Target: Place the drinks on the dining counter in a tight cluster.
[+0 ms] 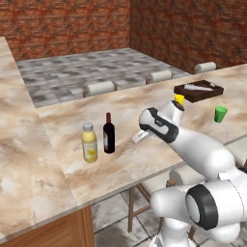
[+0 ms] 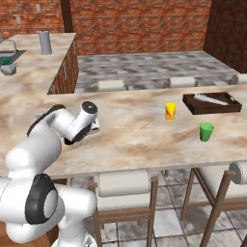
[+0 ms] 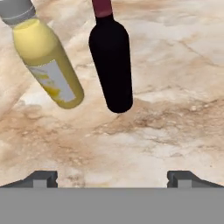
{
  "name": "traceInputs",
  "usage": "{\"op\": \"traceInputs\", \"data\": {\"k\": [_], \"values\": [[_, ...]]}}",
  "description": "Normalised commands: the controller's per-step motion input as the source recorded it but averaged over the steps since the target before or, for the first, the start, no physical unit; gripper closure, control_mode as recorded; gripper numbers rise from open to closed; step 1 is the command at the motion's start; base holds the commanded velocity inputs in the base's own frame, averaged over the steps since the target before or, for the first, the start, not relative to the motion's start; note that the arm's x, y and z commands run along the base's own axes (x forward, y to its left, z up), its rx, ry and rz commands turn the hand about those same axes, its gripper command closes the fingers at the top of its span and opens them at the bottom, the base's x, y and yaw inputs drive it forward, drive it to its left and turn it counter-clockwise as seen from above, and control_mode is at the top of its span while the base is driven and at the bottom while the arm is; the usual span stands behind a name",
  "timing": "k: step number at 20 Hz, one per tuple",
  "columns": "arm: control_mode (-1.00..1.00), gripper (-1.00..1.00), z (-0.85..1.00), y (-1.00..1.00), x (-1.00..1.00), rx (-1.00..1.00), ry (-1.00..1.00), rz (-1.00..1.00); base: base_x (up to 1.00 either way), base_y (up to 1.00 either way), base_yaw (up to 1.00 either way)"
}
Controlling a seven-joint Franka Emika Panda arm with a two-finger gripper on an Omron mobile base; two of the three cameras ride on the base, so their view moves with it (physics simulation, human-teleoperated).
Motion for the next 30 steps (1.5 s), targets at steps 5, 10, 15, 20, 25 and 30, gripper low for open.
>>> {"op": "traceInputs", "data": {"k": [5,10,15,20,25,30], "values": [[-1.00,-1.00,0.21,0.04,0.00,-0.32,0.26,-0.24,0.00,0.00,0.00],[-1.00,-1.00,0.02,0.00,-0.02,-0.17,0.00,-0.19,0.00,0.00,0.00],[-1.00,-1.00,0.00,-0.08,-0.33,-0.05,-0.03,-0.11,0.00,0.00,0.00],[-1.00,-1.00,-0.04,-0.19,-0.64,0.06,-0.18,-0.14,0.00,0.00,0.00],[-1.00,-1.00,0.12,-0.22,-0.82,0.11,-0.11,-0.09,0.00,0.00,0.00],[-1.00,-1.00,0.18,-0.17,-0.81,0.15,-0.13,-0.05,0.00,0.00,0.00]]}}
